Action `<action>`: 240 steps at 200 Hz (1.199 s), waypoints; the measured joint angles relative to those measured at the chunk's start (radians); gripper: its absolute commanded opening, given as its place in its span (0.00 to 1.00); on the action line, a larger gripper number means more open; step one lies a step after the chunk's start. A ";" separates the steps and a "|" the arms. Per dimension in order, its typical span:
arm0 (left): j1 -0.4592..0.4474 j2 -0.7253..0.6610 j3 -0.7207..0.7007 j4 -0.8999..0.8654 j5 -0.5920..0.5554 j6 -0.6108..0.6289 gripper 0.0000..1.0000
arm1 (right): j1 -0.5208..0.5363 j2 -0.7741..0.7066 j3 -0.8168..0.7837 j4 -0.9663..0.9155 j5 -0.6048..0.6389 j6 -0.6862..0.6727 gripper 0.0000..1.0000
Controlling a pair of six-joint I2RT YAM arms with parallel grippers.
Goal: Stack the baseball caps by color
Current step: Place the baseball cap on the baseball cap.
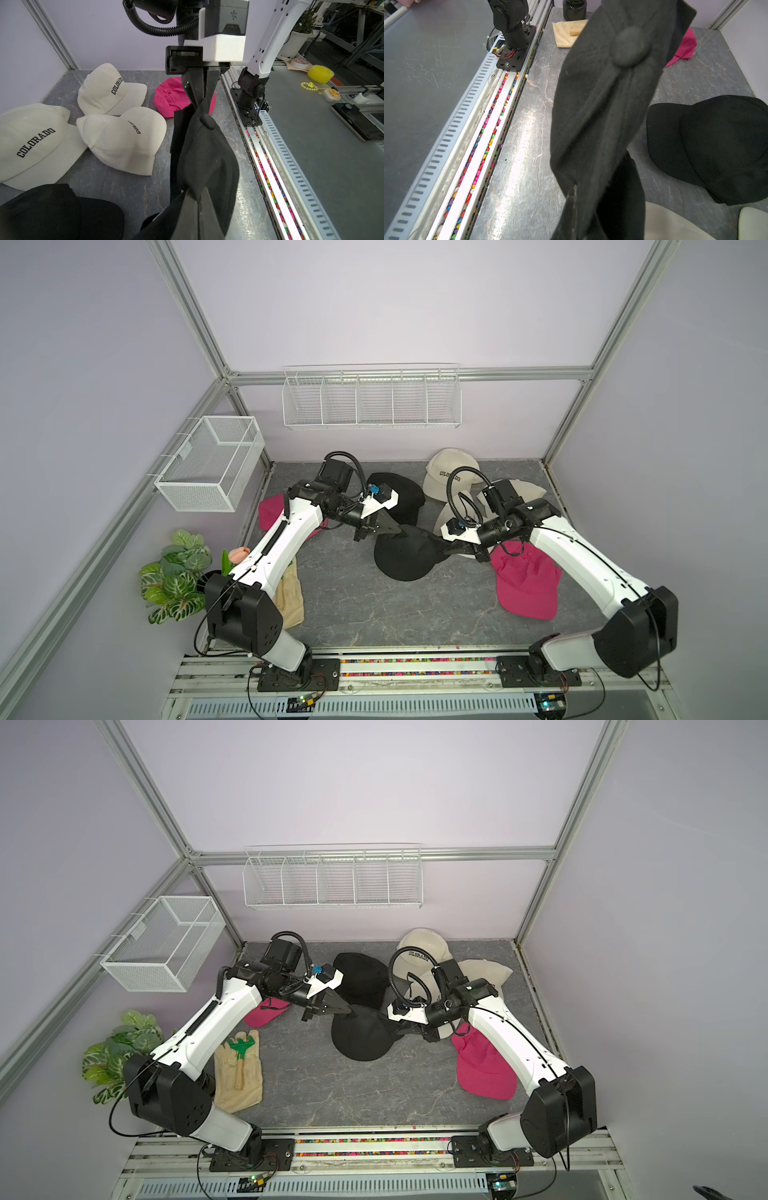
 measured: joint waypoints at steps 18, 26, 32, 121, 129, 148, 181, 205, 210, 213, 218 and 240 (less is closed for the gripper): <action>0.000 0.000 -0.006 0.044 -0.019 -0.050 0.00 | -0.002 0.000 0.006 0.008 0.005 0.006 0.07; 0.001 0.001 -0.006 0.065 -0.028 -0.075 0.00 | -0.003 0.000 0.008 0.021 0.008 0.011 0.06; 0.003 0.001 -0.006 0.085 -0.033 -0.098 0.00 | -0.004 0.000 0.008 0.037 0.011 0.018 0.06; 0.072 0.077 0.010 0.389 -0.221 -0.480 0.00 | -0.013 0.338 0.377 0.121 0.125 0.188 0.07; 0.084 0.095 0.021 0.406 -0.235 -0.510 0.00 | -0.013 0.381 0.429 0.105 0.135 0.195 0.07; 0.106 0.155 0.063 0.435 -0.284 -0.576 0.00 | -0.013 0.496 0.585 0.020 0.151 0.197 0.07; 0.112 0.286 0.189 0.426 -0.333 -0.632 0.00 | -0.024 0.710 0.914 -0.167 0.162 0.194 0.07; 0.117 0.345 0.238 0.418 -0.356 -0.651 0.00 | -0.035 0.863 1.154 -0.289 0.172 0.203 0.07; 0.120 0.353 0.245 0.419 -0.359 -0.659 0.00 | -0.037 0.896 1.207 -0.311 0.176 0.210 0.07; 0.122 0.360 0.249 0.419 -0.362 -0.665 0.00 | -0.037 0.916 1.237 -0.320 0.179 0.217 0.07; 0.126 0.369 0.258 0.420 -0.362 -0.672 0.00 | -0.037 0.945 1.284 -0.336 0.182 0.226 0.07; 0.151 0.420 0.311 0.414 -0.364 -0.706 0.00 | -0.038 1.066 1.479 -0.378 0.189 0.291 0.11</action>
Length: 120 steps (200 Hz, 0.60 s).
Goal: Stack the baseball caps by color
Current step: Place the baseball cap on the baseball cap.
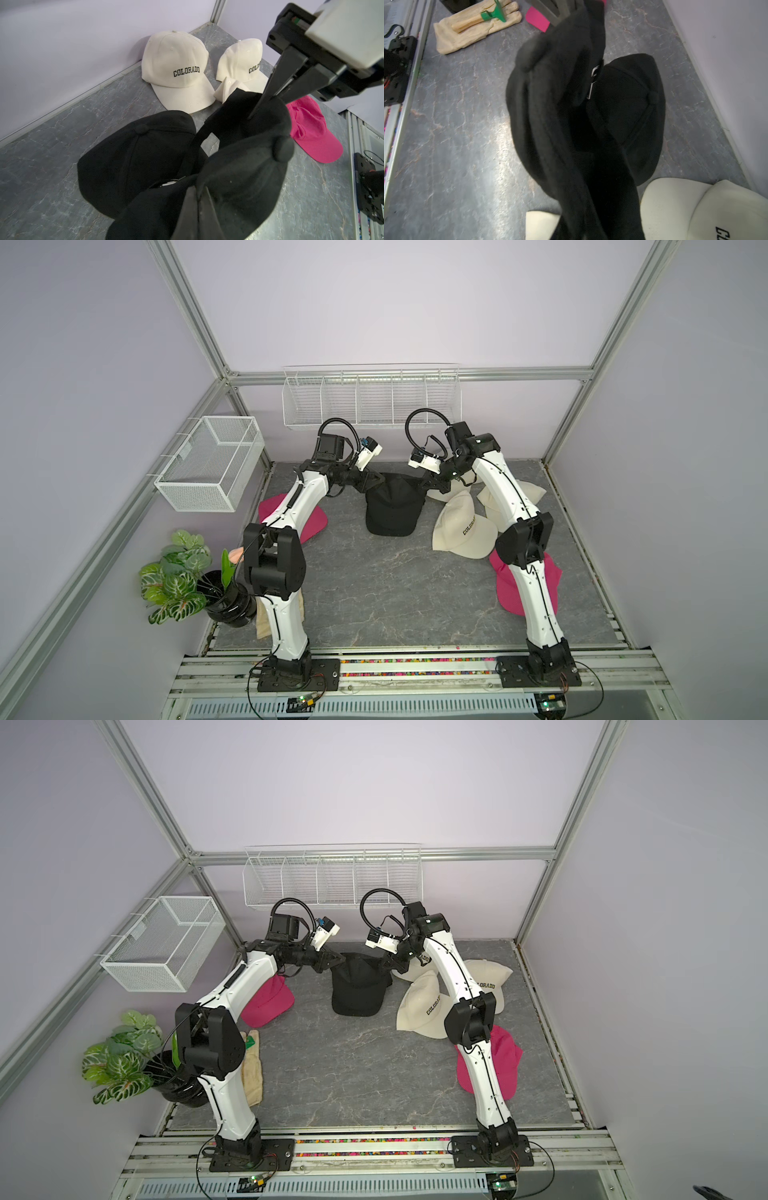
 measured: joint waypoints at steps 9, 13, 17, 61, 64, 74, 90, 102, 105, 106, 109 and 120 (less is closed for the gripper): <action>0.010 0.017 0.018 -0.001 -0.002 -0.012 0.00 | -0.001 0.024 0.036 -0.002 -0.002 0.024 0.13; 0.013 0.024 0.022 0.000 -0.002 -0.016 0.00 | -0.001 0.032 0.042 -0.001 -0.003 0.035 0.14; 0.015 0.028 0.025 -0.001 -0.002 -0.019 0.00 | -0.001 0.035 0.046 0.001 -0.003 0.045 0.15; 0.016 0.097 0.091 -0.019 -0.002 -0.037 0.03 | -0.003 0.050 0.048 0.048 -0.006 0.186 0.21; 0.016 0.103 0.098 -0.019 -0.002 -0.037 0.02 | -0.003 0.052 0.049 0.056 -0.006 0.196 0.22; 0.016 0.124 0.120 -0.022 -0.004 -0.037 0.01 | -0.004 0.062 0.049 0.085 -0.002 0.243 0.23; 0.016 0.151 0.148 -0.032 -0.014 -0.037 0.02 | -0.005 0.082 0.049 0.129 0.002 0.307 0.23; 0.016 0.167 0.161 -0.036 -0.028 -0.037 0.03 | -0.005 0.098 0.049 0.155 0.007 0.347 0.24; 0.016 0.172 0.163 -0.037 -0.031 -0.037 0.04 | -0.005 0.101 0.049 0.161 0.009 0.356 0.24; 0.016 0.173 0.163 -0.037 -0.032 -0.037 0.04 | -0.005 0.102 0.049 0.162 0.010 0.358 0.24; 0.016 0.177 0.165 -0.038 -0.035 -0.037 0.05 | -0.005 0.105 0.049 0.167 0.013 0.367 0.24; 0.016 0.190 0.169 -0.040 -0.048 -0.037 0.11 | -0.005 0.116 0.049 0.185 0.023 0.398 0.25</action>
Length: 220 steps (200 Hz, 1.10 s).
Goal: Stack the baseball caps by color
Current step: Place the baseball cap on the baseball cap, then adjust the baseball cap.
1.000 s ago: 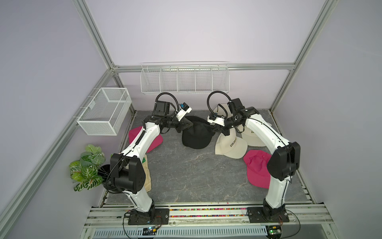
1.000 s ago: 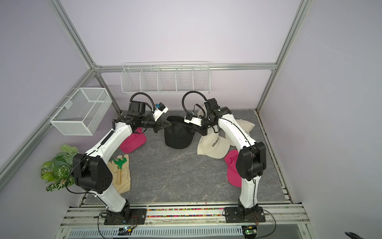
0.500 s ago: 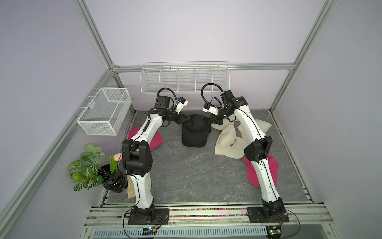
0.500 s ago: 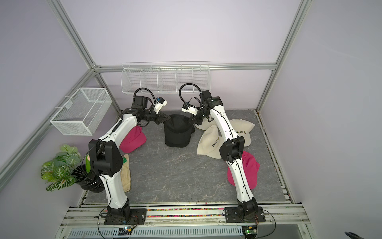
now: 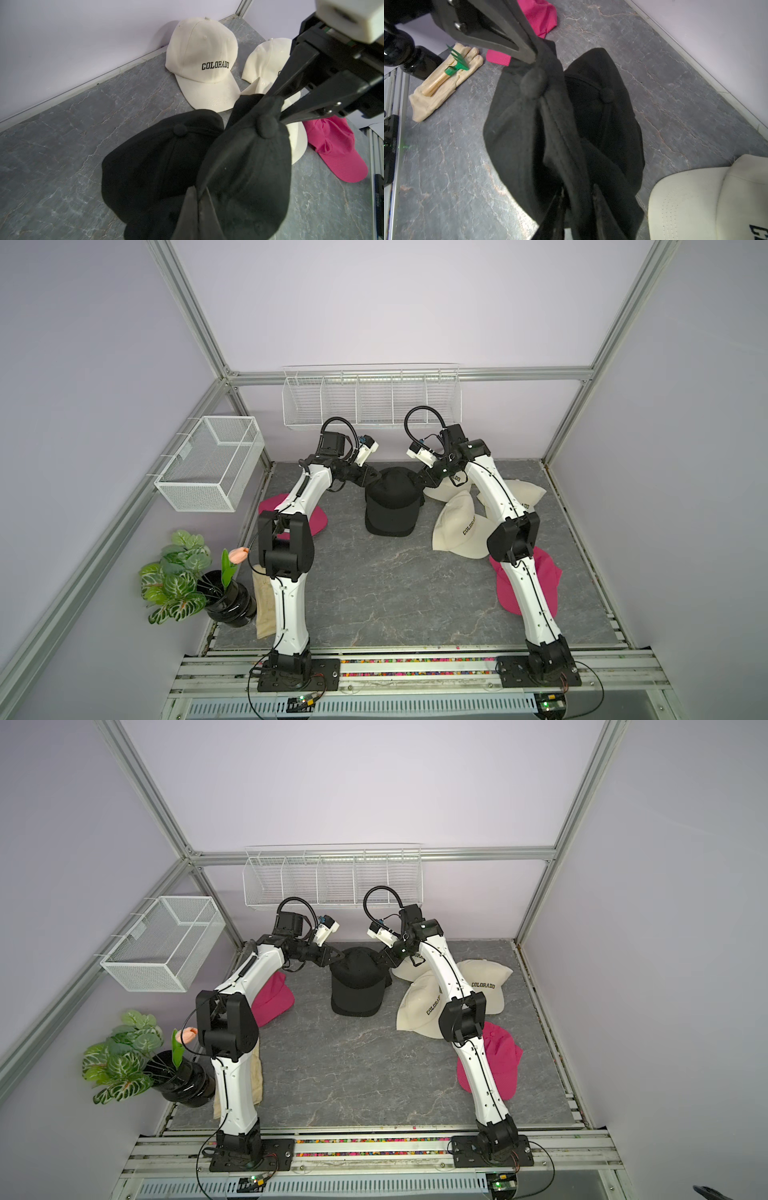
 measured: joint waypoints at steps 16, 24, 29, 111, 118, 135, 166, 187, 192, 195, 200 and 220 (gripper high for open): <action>0.000 0.014 0.004 -0.005 -0.014 -0.007 0.17 | 0.000 0.006 0.000 0.022 0.018 0.048 0.29; 0.000 0.019 0.008 -0.006 -0.023 -0.016 0.24 | 0.001 0.006 0.000 0.034 0.031 0.071 0.33; 0.000 0.021 0.011 -0.007 -0.028 -0.013 0.29 | 0.001 0.006 0.000 0.042 0.040 0.090 0.36; 0.001 -0.101 -0.106 0.104 -0.352 -0.241 0.99 | 0.002 -0.036 -0.044 0.113 0.295 0.339 0.89; 0.001 -0.142 -0.143 0.125 -0.394 -0.265 0.99 | 0.002 -0.058 -0.071 0.113 0.311 0.360 0.89; 0.002 -0.233 -0.221 0.177 -0.491 -0.325 0.99 | 0.002 -0.146 -0.200 0.147 0.334 0.402 0.89; 0.017 -0.396 -0.431 0.317 -0.576 -0.410 0.99 | 0.002 -0.411 -0.642 0.359 0.341 0.457 0.89; 0.026 -0.498 -0.639 0.441 -0.550 -0.454 0.97 | 0.002 -0.610 -0.981 0.591 0.338 0.475 0.89; 0.026 -0.520 -0.689 0.472 -0.533 -0.468 0.95 | 0.002 -0.658 -1.062 0.650 0.336 0.479 0.89; 0.026 -0.531 -0.717 0.487 -0.526 -0.473 0.94 | 0.002 -0.684 -1.109 0.686 0.334 0.480 0.89; 0.026 -0.548 -0.765 0.518 -0.509 -0.489 0.91 | 0.002 -0.726 -1.185 0.754 0.329 0.482 0.89; 0.026 -0.576 -0.921 0.626 -0.417 -0.549 0.79 | 0.002 -0.847 -1.448 1.003 0.288 0.495 0.89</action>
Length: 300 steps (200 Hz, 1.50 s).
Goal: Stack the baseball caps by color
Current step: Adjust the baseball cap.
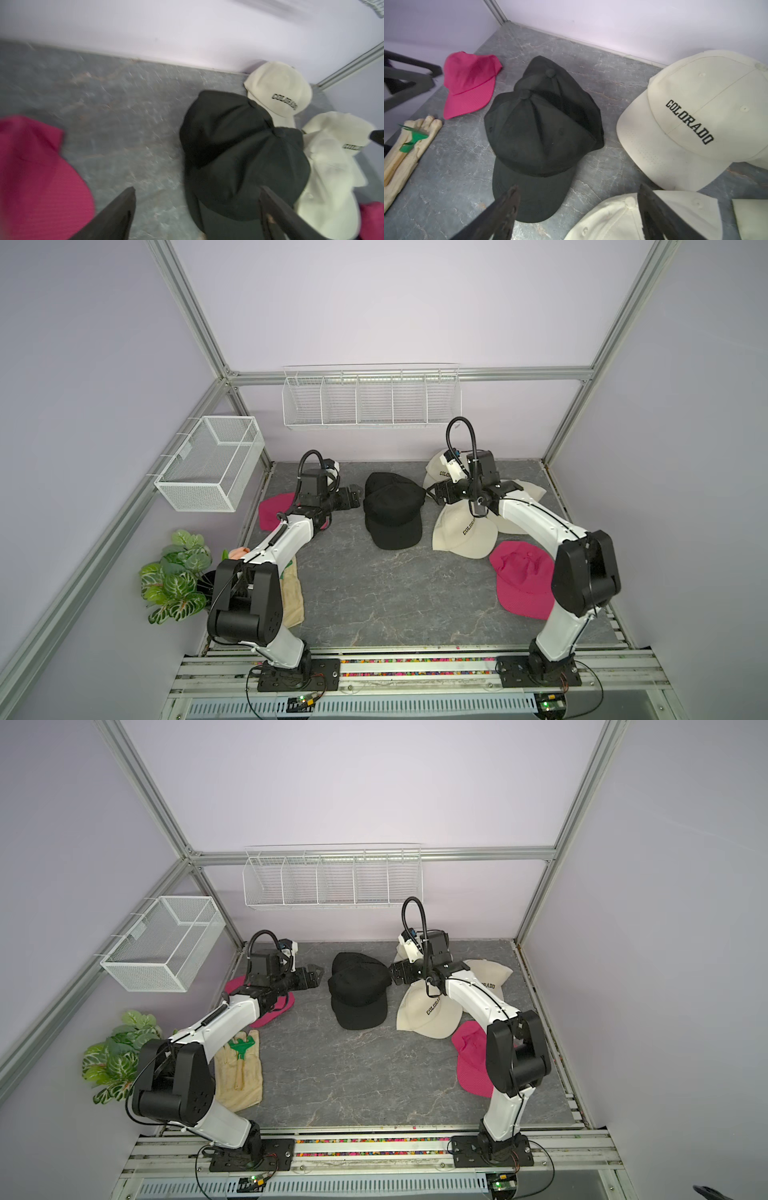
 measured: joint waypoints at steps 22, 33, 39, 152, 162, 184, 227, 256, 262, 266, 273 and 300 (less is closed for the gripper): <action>-0.002 0.003 -0.111 0.076 0.095 -0.087 0.80 | 0.016 -0.013 -0.117 0.129 -0.035 -0.010 0.89; -0.004 0.005 -0.153 0.105 0.129 -0.130 0.82 | 0.041 -0.013 -0.159 0.163 -0.040 -0.047 0.91; -0.004 0.006 -0.168 0.111 0.141 -0.147 0.83 | 0.060 -0.014 -0.183 0.185 -0.044 -0.079 0.92; -0.001 0.211 0.246 0.006 -0.166 -0.246 1.00 | 0.398 0.029 -0.513 0.472 0.171 -0.952 0.97; -0.001 0.243 0.273 -0.004 -0.181 -0.248 1.00 | 0.407 0.051 -0.519 0.534 0.212 -0.993 0.92; 0.001 0.287 0.283 -0.025 -0.192 -0.254 1.00 | 0.424 0.117 -0.520 0.695 0.311 -1.088 0.84; 0.001 0.318 0.288 -0.060 -0.186 -0.257 1.00 | 0.444 0.278 -0.526 1.029 0.452 -1.315 0.53; 0.001 0.332 0.317 -0.081 -0.179 -0.257 1.00 | 0.449 0.306 -0.559 1.117 0.481 -1.382 0.42; 0.001 0.336 0.324 -0.081 -0.175 -0.257 1.00 | 0.449 0.306 -0.562 1.122 0.483 -1.392 0.39; 0.001 0.338 0.327 -0.081 -0.172 -0.257 1.00 | 0.450 0.304 -0.563 1.122 0.484 -1.396 0.36; 0.001 0.343 0.334 -0.082 -0.167 -0.257 1.00 | 0.450 0.300 -0.566 1.120 0.484 -1.401 0.30; 0.001 0.365 0.354 -0.085 -0.149 -0.257 1.00 | 0.450 0.275 -0.575 1.119 0.483 -1.402 0.26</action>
